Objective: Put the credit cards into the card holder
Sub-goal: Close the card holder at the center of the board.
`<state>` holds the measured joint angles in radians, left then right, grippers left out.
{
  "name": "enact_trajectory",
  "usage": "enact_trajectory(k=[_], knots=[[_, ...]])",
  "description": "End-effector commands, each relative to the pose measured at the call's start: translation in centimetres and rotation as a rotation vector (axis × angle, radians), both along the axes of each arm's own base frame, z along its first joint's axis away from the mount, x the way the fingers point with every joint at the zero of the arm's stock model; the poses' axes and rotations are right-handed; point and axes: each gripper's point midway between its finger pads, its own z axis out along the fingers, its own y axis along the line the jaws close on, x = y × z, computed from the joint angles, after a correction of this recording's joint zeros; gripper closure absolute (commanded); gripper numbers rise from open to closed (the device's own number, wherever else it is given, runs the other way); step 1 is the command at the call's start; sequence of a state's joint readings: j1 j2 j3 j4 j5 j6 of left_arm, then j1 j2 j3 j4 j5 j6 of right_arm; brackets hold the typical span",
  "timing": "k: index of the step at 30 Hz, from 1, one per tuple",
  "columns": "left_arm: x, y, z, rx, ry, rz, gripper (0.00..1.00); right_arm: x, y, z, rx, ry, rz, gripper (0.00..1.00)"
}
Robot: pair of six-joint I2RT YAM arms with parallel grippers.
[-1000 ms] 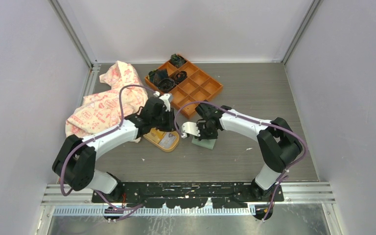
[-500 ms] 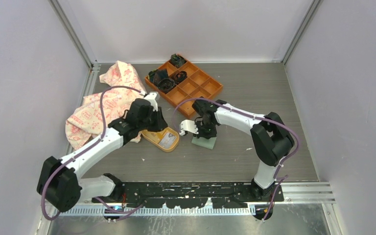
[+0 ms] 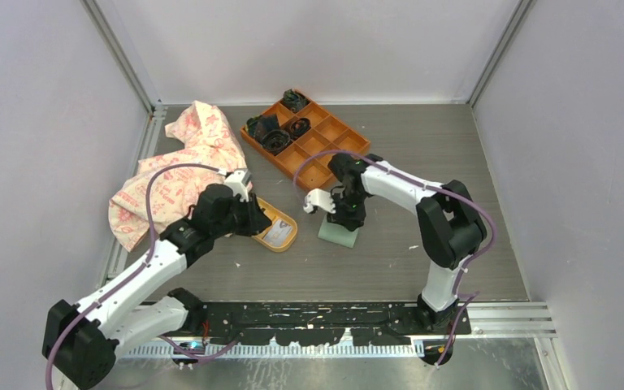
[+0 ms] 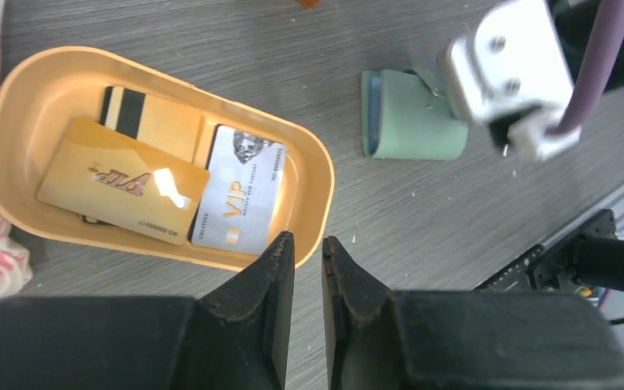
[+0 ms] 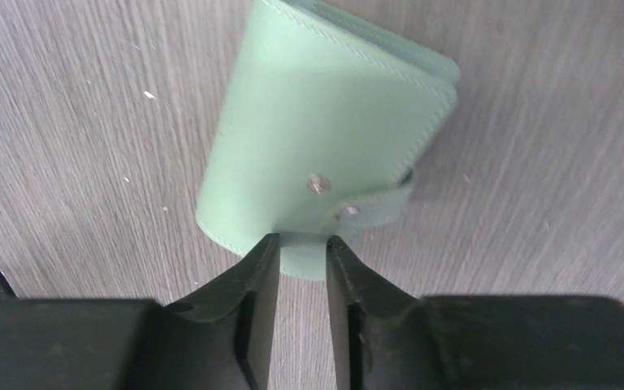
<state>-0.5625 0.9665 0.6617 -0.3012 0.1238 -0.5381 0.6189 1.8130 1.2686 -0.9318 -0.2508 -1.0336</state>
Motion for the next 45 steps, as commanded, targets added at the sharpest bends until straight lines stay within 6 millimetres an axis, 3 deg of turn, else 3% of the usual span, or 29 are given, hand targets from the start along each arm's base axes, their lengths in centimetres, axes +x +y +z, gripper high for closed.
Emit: enact_trajectory(k=[1,6,8,11,13,17,25,32,39,45], knots=[[-0.6,-1.3,2.2,-0.136,-0.060,-0.040,0.79,1.6,-0.5,5.1,0.169,-0.028,-0.112,0.63],[-1.4,-3.1,3.6,-0.277,-0.108,-0.119,0.77,1.5,-0.9,8.3,0.326,-0.061,-0.157,0.53],[-1.5,-3.6,4.0,-0.324,-0.125,-0.132,0.67,1.2,-0.6,9.5,0.414,-0.063,-0.169,0.48],[-1.3,-4.0,4.0,-0.384,-0.124,-0.115,0.41,0.6,0.3,10.8,0.550,-0.021,-0.196,0.37],[-1.1,-4.7,4.4,-0.441,-0.129,-0.126,0.37,0.3,1.0,10.6,0.580,0.030,-0.211,0.34],[-0.5,-6.8,5.0,-0.536,-0.071,-0.165,0.54,1.4,1.6,9.4,0.558,0.108,-0.288,0.37],[1.2,-13.5,1.8,-0.570,0.064,-0.262,0.84,3.9,1.1,6.1,0.443,0.129,-0.413,0.38],[3.1,-16.6,-2.7,-0.544,0.173,-0.260,0.91,4.4,1.3,4.8,0.391,0.116,-0.403,0.41],[3.9,-17.2,-6.3,-0.500,0.244,-0.230,0.93,4.6,2.0,3.8,0.360,0.133,-0.381,0.48],[4.1,-17.2,-8.3,-0.464,0.282,-0.213,0.95,4.8,2.2,3.5,0.342,0.141,-0.376,0.56]])
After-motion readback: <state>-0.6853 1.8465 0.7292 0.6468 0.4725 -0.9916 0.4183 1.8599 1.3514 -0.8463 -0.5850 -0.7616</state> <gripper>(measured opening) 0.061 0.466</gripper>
